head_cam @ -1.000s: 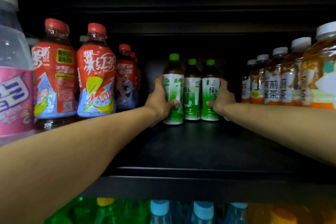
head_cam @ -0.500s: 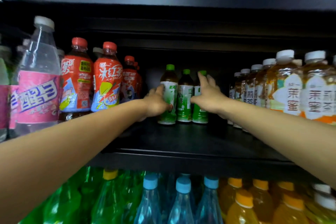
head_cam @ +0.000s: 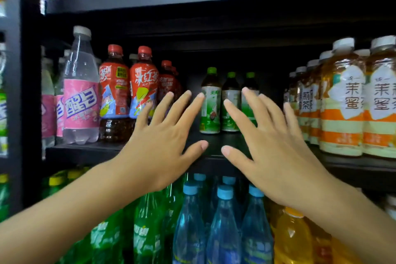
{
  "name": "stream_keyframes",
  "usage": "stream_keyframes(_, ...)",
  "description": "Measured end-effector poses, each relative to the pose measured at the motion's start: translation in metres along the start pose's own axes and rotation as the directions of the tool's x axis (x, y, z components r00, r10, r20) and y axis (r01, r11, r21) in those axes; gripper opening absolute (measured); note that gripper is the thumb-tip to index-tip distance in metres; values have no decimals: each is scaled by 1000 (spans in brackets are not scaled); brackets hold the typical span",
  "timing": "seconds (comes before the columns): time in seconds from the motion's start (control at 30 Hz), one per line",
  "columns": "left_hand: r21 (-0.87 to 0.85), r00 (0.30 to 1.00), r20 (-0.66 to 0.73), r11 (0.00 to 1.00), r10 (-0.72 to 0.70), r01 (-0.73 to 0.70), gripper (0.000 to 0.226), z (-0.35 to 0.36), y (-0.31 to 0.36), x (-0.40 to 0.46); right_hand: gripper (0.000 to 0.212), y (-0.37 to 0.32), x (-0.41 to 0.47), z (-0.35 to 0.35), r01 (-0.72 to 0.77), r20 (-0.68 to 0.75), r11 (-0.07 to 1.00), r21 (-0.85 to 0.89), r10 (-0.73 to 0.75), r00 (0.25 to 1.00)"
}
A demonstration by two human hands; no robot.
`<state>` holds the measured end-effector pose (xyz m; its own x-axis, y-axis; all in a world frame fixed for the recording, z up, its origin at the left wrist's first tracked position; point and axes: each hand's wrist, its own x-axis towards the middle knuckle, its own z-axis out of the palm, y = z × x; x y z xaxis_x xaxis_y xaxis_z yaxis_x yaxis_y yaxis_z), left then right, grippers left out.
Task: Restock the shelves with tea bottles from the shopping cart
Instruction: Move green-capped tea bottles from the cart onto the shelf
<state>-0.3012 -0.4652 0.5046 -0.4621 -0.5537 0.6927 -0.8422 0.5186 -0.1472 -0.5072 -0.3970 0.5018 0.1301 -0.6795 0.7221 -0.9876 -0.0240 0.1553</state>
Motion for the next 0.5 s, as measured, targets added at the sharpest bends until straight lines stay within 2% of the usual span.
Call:
stream_keyframes(0.27, 284, 997, -15, 955, -82, 83, 78, 14, -19, -103, 77, -44, -59, 48, 89, -65, 995, 36, -86, 994)
stream_keyframes(0.4, 404, 969, 51, 892, -242, 202, 78, 19, -21, -164, 77, -85, -86, 71, 184, -91, 977, 113, -174, 981)
stream_keyframes(0.5, 447, 919, 119, 847, -375, 288, 81, 26, -14, -221, 79, -119, -112, 87, 251, -19, 947, 203, -252, 968)
